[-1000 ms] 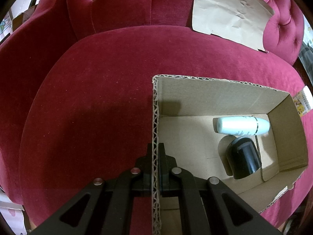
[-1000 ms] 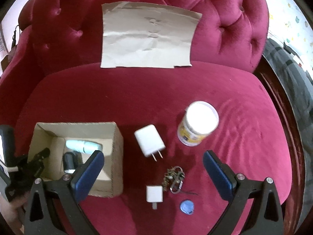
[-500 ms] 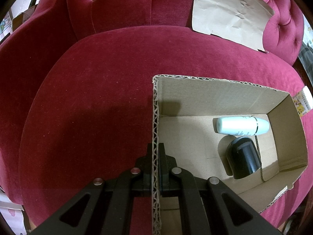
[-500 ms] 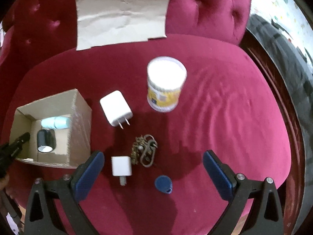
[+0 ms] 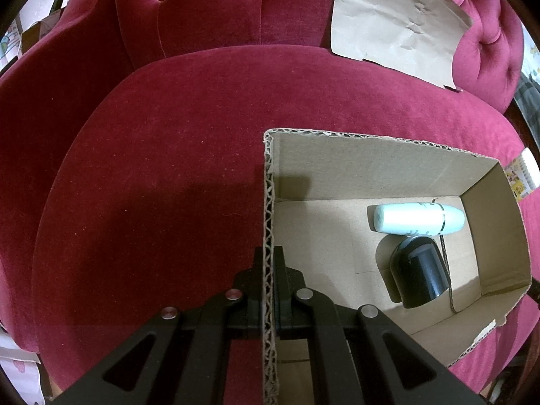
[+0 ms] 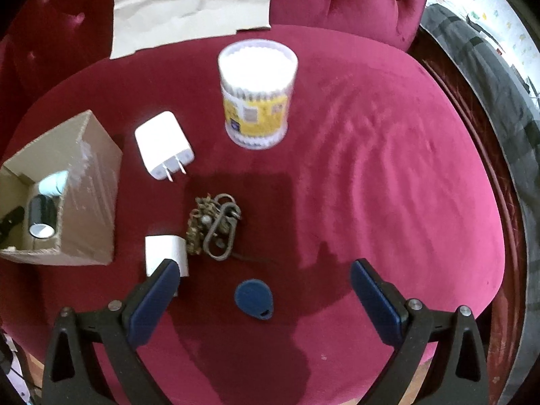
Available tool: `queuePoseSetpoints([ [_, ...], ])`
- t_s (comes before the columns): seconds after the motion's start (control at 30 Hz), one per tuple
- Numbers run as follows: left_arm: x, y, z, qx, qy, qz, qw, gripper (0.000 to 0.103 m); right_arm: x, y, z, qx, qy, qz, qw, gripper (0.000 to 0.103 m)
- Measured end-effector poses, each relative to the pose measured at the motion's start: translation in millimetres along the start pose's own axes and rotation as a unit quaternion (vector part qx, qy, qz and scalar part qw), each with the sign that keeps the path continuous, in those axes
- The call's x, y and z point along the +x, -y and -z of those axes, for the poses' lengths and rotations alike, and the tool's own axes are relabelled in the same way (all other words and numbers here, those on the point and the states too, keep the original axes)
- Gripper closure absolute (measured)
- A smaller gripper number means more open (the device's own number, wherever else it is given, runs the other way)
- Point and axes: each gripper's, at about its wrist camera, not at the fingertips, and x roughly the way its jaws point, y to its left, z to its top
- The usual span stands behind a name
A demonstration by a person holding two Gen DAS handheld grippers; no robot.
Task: Organize rigid objects
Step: 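Move the right tool back to the blue key fob and grasp it, then lift the blue key fob with the right tool and carry it over the box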
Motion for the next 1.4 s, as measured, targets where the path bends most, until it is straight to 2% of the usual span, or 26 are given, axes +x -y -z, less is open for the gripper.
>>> queuePoseSetpoints([
  [0.53, 0, -1, 0, 0.001, 0.0, 0.0, 1.0, 0.1, 46, 7, 22, 0.01, -0.064, -0.018, 0.998, 0.0],
  [1.0, 0, -1, 0, 0.001, 0.001, 0.0, 1.0, 0.1, 53, 8, 31, 0.005, -0.057, -0.024, 0.998, 0.002],
  [1.1, 0, -1, 0, 0.001, 0.001, 0.0, 1.0, 0.1, 49, 8, 33, 0.003, -0.052, -0.026, 0.998, 0.012],
  [1.2, 0, -1, 0, 0.002, 0.001, 0.0, 1.0, 0.1, 41, 4, 35, -0.007, -0.043, -0.029, 0.999, 0.032],
  [1.27, 0, -1, 0, 0.001, 0.001, 0.0, 1.0, 0.1, 36, 1, 36, -0.011, -0.037, -0.029, 0.999, 0.054],
  [1.3, 0, -1, 0, 0.001, 0.001, 0.0, 1.0, 0.1, 35, 0, 36, -0.011, -0.034, -0.031, 0.999, 0.06],
  [1.33, 0, -1, 0, 0.001, 0.001, 0.0, 1.0, 0.1, 33, 0, 36, -0.01, -0.03, -0.03, 0.999, 0.075],
  [1.4, 0, -1, 0, 0.001, 0.001, 0.0, 1.0, 0.1, 32, 1, 36, -0.005, -0.028, -0.029, 0.999, 0.075],
])
